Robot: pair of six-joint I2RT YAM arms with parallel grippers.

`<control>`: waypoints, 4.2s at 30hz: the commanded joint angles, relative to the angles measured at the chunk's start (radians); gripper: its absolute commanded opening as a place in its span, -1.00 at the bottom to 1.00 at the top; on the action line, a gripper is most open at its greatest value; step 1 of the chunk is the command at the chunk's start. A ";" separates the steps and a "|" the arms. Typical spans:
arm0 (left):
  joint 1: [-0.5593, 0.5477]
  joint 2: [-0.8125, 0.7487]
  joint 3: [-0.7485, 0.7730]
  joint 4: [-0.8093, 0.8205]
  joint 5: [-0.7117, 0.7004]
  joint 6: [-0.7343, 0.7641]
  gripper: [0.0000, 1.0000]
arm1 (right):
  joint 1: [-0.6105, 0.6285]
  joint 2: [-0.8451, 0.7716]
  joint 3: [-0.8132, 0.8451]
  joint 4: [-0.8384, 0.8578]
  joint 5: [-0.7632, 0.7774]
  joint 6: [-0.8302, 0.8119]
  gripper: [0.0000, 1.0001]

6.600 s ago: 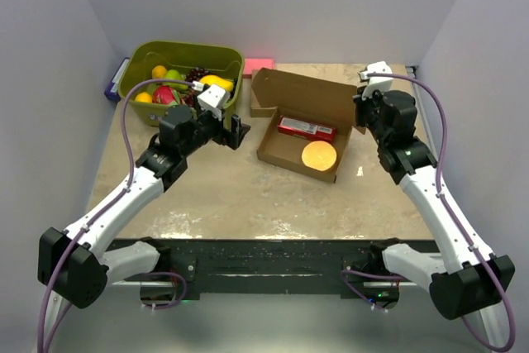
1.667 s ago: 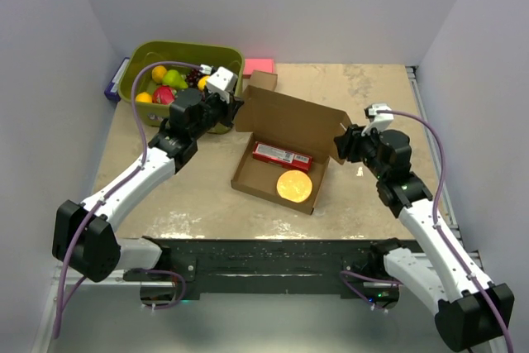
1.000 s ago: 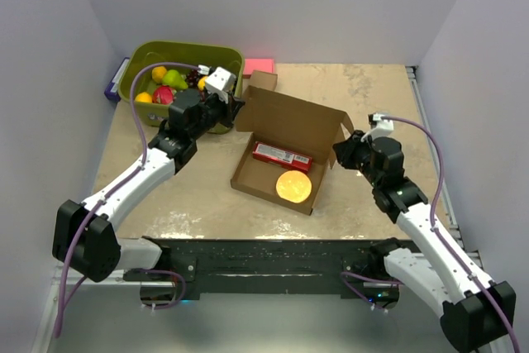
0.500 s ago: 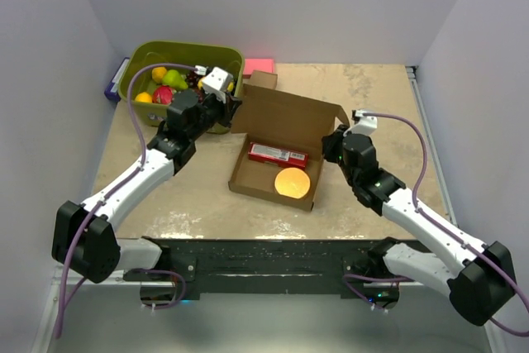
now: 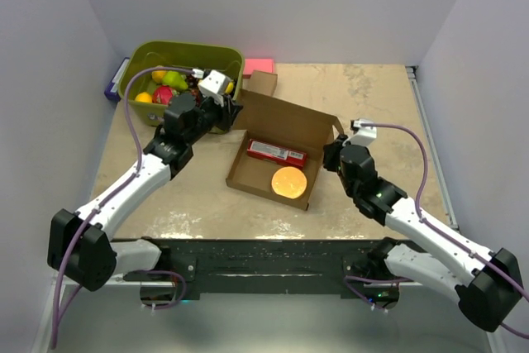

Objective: Fold the paper box

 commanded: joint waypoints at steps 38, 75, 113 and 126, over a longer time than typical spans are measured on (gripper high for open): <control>0.134 -0.161 -0.526 0.547 -0.106 -0.001 0.99 | -0.065 0.111 0.137 -0.035 -0.321 -0.467 -1.00; -0.044 -0.094 -0.553 0.584 -0.153 -0.022 -1.00 | -0.051 0.045 0.094 0.072 -0.185 -0.203 -1.00; -0.223 -0.084 -0.694 0.651 -0.332 -0.232 -1.00 | 0.130 0.033 -0.047 0.089 0.021 -0.036 -1.00; -0.317 -0.100 -0.779 0.599 -0.559 -0.266 -1.00 | 0.162 -0.027 -0.130 0.060 0.033 0.047 -1.00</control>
